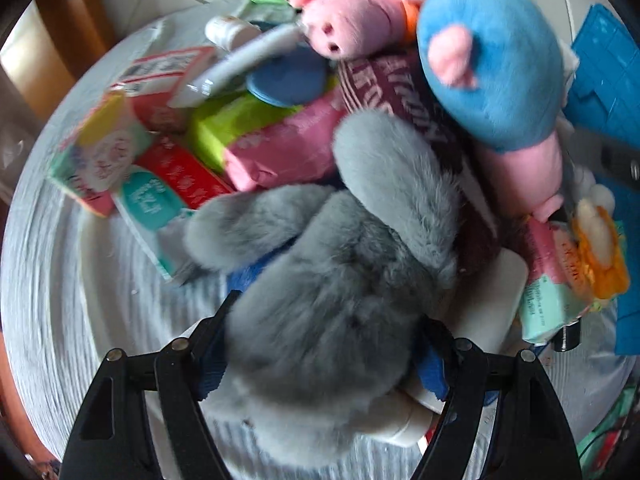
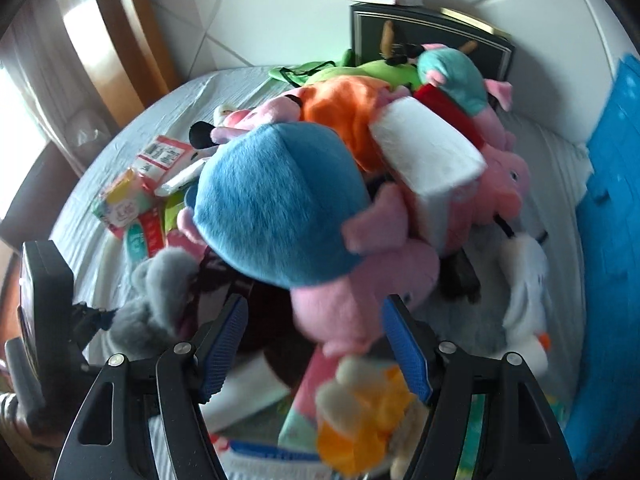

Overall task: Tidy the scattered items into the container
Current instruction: 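Move both tools back to the pile of plush toys, then grasp the grey elephant with left tool while right grasps blue pig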

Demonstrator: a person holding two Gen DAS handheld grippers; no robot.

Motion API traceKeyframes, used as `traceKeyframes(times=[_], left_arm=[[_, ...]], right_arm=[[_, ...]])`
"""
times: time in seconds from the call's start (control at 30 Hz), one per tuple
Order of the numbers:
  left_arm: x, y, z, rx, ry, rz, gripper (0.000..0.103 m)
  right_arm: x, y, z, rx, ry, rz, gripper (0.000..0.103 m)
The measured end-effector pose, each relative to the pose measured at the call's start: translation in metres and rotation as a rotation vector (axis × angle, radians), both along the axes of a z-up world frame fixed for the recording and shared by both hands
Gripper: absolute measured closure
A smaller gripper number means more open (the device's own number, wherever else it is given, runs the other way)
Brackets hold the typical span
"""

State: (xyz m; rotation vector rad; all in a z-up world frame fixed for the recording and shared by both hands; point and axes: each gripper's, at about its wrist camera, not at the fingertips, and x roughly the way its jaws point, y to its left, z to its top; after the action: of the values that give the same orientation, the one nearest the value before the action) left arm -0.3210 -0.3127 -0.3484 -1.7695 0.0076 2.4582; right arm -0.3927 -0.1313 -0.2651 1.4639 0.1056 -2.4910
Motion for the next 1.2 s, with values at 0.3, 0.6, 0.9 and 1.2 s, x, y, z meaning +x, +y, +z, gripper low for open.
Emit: traceKeyframes(times=[0.3,0.6,0.9,1.2], left_arm=[[-0.013,-0.002,0.009,0.028,0.085,0.023,0.035],[-0.031,-0.002,0.019,0.054,0.145,0.008,0.053],[-0.027,-0.006,0.039,0.054,0.173,0.016,0.060],[-0.009,-0.014,0.101,0.037,0.291,0.040,0.078]], right_arm=[[-0.030,-0.021,-0.031,0.117,0.065,0.040,0.021],[-0.052,-0.028,-0.049,0.139,0.112,0.021,0.017],[-0.041,-0.013,-0.024,0.014,0.110,-0.033,0.032],[-0.011,-0.012,0.041,-0.066,0.212,-0.002,0.032]])
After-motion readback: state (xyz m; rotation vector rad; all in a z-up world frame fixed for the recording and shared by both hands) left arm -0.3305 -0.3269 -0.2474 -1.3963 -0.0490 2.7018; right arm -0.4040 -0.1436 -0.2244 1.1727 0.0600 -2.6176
